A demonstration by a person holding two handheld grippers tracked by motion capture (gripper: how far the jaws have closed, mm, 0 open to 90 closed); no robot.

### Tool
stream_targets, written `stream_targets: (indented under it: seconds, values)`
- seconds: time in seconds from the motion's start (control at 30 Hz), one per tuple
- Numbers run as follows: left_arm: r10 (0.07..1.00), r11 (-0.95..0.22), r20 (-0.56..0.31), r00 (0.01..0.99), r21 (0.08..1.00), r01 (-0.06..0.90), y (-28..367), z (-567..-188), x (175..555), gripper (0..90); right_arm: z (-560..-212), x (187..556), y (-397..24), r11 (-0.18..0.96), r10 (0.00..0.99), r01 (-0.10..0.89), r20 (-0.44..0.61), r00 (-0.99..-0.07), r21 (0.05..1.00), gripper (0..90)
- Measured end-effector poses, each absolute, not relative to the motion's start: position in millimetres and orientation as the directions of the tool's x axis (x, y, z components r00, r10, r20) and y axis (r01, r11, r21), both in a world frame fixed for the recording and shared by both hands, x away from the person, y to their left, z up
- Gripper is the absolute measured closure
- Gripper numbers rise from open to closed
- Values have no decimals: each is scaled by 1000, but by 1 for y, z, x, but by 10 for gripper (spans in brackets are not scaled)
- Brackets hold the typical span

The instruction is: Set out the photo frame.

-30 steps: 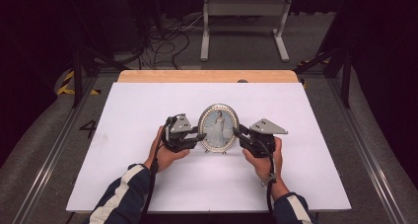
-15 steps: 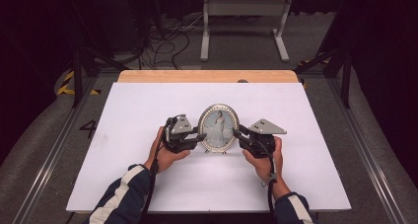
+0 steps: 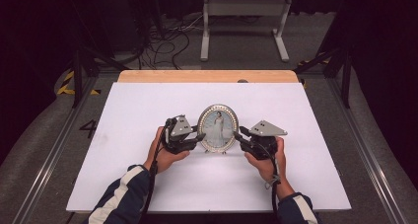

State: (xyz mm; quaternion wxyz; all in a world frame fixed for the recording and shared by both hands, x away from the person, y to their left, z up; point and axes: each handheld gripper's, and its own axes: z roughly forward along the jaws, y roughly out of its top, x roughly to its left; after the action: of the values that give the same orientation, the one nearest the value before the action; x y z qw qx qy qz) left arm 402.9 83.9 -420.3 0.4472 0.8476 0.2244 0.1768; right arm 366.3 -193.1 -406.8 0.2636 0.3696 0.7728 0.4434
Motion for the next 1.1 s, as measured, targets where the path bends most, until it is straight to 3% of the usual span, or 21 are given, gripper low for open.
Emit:
stream_targets:
  seconds: [0.2,0.53,0.97,1.1]
  values:
    - [538,-527,147,830,827,196,84,-419,399,610,-408,365,-191,361,791,336,-94,-605,870,638]
    - [529,-534,172,831,828,169,88,-415,392,539,-408,363,-190,403,768,336,-115,-630,851,482]
    - [505,-563,203,839,815,141,94,-411,380,301,-409,360,-191,444,763,343,-148,-630,828,245]
    - [507,-566,203,837,811,146,96,-412,379,247,-410,357,-192,460,753,332,-164,-637,823,218]
